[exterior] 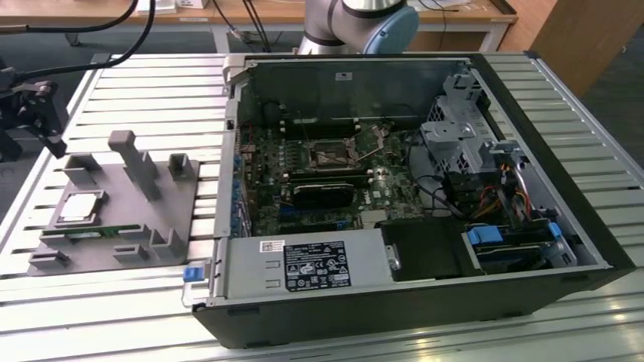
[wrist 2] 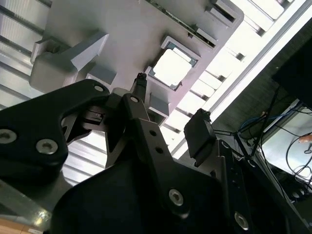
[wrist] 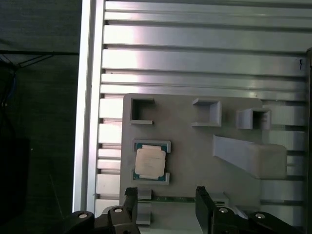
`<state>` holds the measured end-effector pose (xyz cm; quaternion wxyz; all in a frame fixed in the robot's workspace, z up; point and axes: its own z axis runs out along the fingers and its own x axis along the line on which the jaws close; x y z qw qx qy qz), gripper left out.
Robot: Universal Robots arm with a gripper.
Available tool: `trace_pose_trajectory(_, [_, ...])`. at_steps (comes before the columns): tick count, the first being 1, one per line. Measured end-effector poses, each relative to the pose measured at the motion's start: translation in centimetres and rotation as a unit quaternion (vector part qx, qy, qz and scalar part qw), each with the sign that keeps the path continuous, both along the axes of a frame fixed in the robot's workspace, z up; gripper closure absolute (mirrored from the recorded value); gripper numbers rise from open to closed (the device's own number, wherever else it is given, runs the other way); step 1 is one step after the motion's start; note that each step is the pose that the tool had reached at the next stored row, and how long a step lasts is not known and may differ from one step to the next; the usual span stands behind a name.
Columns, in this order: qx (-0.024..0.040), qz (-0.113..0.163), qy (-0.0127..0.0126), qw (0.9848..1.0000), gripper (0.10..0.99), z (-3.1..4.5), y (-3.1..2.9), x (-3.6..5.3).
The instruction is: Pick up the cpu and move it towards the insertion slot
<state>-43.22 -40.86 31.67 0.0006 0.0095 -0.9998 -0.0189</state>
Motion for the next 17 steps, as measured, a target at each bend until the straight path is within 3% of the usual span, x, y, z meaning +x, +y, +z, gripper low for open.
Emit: trace_pose_trajectory(17, [0.0000,0.000,0.0000,1.0000,0.498,-1.22,-0.03,-0.01])
